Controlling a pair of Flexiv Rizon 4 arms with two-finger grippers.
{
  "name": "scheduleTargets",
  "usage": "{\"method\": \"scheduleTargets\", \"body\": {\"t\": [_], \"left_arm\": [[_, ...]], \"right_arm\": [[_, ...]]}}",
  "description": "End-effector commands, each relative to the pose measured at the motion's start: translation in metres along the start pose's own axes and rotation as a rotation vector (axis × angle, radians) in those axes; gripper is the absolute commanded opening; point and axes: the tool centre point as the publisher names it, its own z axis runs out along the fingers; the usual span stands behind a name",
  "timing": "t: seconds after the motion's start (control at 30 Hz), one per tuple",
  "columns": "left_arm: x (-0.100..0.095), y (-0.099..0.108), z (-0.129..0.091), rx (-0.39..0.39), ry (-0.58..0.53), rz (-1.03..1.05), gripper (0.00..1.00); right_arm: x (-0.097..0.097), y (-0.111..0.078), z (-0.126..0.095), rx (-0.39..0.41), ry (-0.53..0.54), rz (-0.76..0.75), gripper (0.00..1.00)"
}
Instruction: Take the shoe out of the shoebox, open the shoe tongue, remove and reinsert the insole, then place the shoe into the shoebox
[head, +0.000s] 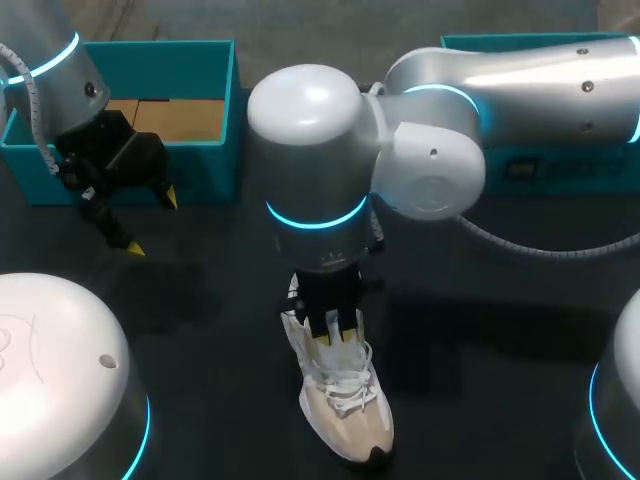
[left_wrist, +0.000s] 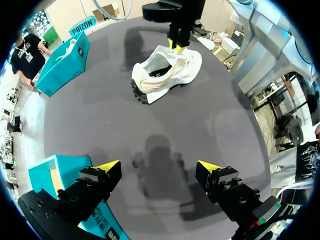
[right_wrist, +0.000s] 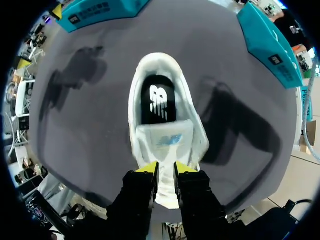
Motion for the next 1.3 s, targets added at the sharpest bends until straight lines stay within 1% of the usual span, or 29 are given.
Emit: {"method": "scheduleTargets", "body": {"t": [0.03, 0.2, 0.27, 0.4, 0.53, 0.63, 0.8, 0.93, 1.07, 1.17, 1.2, 1.27, 1.3], "left_arm": [[0.001, 0.0, 0.0, -0.004, 0.0, 0.0, 1.0], [0.001, 0.0, 0.0, -0.004, 0.0, 0.0, 1.0], [0.001, 0.0, 0.0, -0.004, 0.0, 0.0, 1.0], [0.001, 0.0, 0.0, -0.004, 0.0, 0.0, 1.0], [0.001, 0.0, 0.0, -0.004, 0.0, 0.0, 1.0], [0.001, 0.0, 0.0, -0.004, 0.0, 0.0, 1.0], [0.001, 0.0, 0.0, -0.004, 0.0, 0.0, 1.0], [0.001, 0.0, 0.0, -0.004, 0.0, 0.0, 1.0], [0.001, 0.0, 0.0, -0.004, 0.0, 0.0, 1.0], [0.001, 0.0, 0.0, -0.004, 0.0, 0.0, 1.0], [0.001, 0.0, 0.0, -0.004, 0.0, 0.0, 1.0], [0.001, 0.0, 0.0, -0.004, 0.0, 0.0, 1.0], [0.001, 0.0, 0.0, -0.004, 0.0, 0.0, 1.0]], "right_arm": [[-0.003, 0.009, 0.011, 0.008, 0.027, -0.008, 0.18], [-0.002, 0.016, 0.02, 0.029, 0.032, -0.008, 0.17], [-0.002, 0.017, 0.021, 0.021, 0.04, -0.007, 0.17], [-0.004, 0.01, 0.008, -0.016, 0.033, 0.004, 0.16], [-0.002, 0.008, 0.002, -0.019, 0.017, -0.02, 0.18], [0.0, 0.014, 0.009, -0.004, 0.022, -0.031, 0.2], [0.0, 0.025, 0.021, -0.007, 0.054, -0.052, 0.18], [-0.001, 0.029, 0.028, 0.009, 0.064, -0.054, 0.18], [-0.001, 0.025, 0.016, -0.001, 0.036, -0.052, 0.19], [-0.002, 0.02, 0.0, -0.006, -0.001, -0.066, 0.2], [-0.002, 0.019, -0.006, -0.008, -0.01, -0.082, 0.21], [-0.003, 0.017, -0.018, -0.026, -0.027, -0.109, 0.28], [-0.004, 0.017, -0.023, -0.038, -0.028, -0.136, 0.35]]}}
